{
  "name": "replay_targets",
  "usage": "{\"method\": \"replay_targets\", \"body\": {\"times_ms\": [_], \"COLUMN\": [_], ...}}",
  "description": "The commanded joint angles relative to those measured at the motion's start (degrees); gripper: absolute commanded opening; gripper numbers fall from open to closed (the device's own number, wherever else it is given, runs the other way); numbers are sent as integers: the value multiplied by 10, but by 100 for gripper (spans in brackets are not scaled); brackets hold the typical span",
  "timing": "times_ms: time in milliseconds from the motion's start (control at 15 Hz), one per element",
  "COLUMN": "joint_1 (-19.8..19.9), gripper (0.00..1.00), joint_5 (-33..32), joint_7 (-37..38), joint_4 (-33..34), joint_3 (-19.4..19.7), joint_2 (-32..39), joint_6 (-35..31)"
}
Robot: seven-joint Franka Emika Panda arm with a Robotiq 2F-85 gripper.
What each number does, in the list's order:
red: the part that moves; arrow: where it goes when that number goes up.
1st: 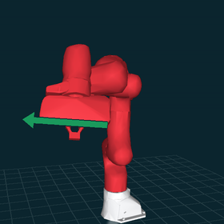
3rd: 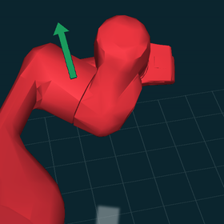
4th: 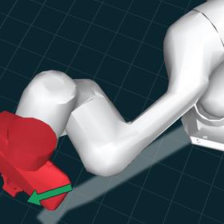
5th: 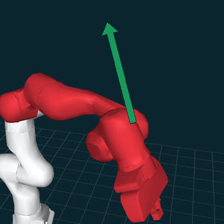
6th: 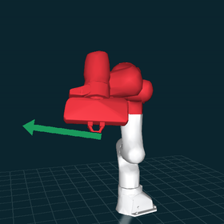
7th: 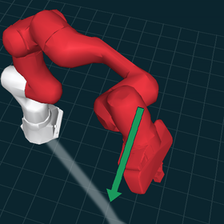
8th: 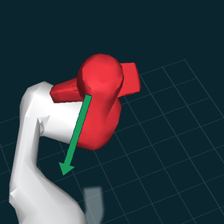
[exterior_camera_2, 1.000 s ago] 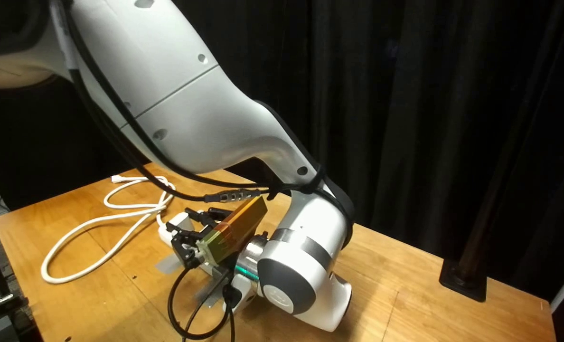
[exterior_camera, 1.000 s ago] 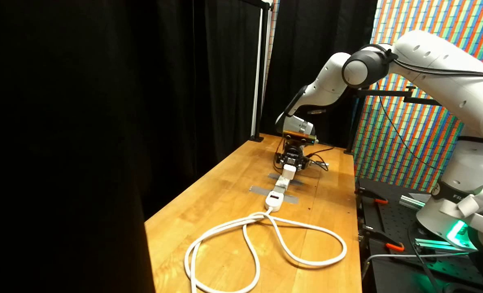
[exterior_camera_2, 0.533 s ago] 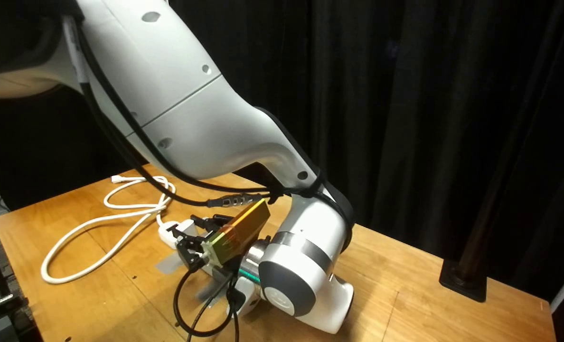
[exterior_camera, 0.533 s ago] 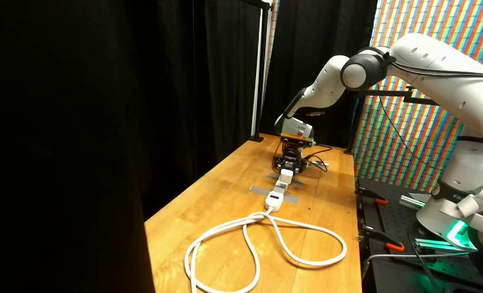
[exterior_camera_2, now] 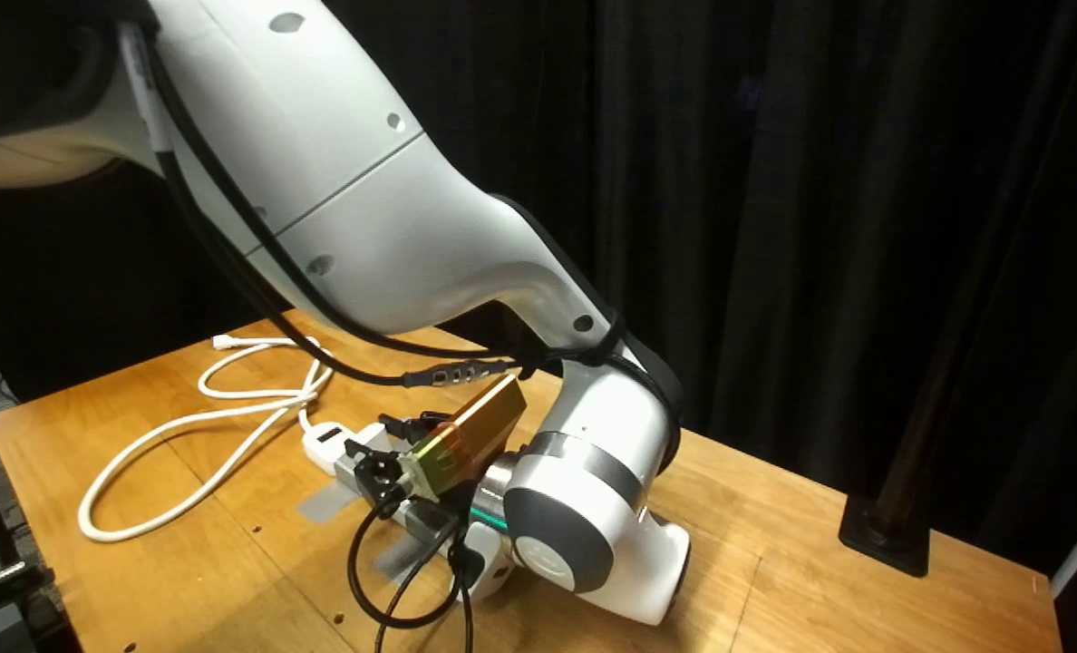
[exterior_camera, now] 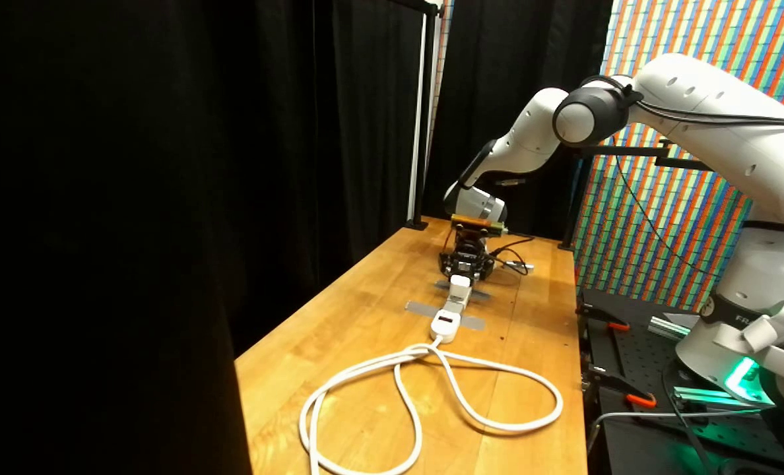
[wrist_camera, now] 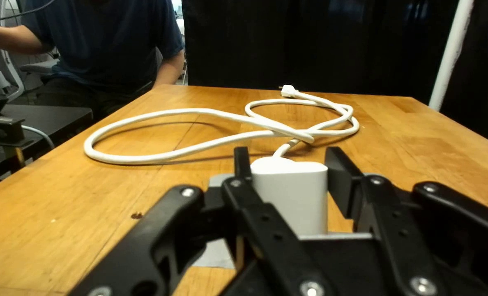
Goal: Plug the charger head in the adapter
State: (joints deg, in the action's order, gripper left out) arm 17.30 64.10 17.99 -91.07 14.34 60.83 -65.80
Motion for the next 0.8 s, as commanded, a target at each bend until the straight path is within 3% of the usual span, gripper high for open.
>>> {"method": "replay_targets", "body": {"times_ms": [0, 333, 400, 467, 533, 733], "joint_1": [4, 12, 13, 13, 13, 4], "gripper": [23, 23, 33, 73, 73, 96], "joint_5": [5, 12, 13, 13, 13, 3], "joint_7": [8, 10, 11, 13, 12, 11], "joint_4": [14, 22, 26, 27, 27, 10], "joint_3": [-6, -10, -11, -11, -11, 0], "joint_2": [7, 32, 36, 38, 36, 12], "joint_6": [0, 1, 4, 4, 3, -8]}}
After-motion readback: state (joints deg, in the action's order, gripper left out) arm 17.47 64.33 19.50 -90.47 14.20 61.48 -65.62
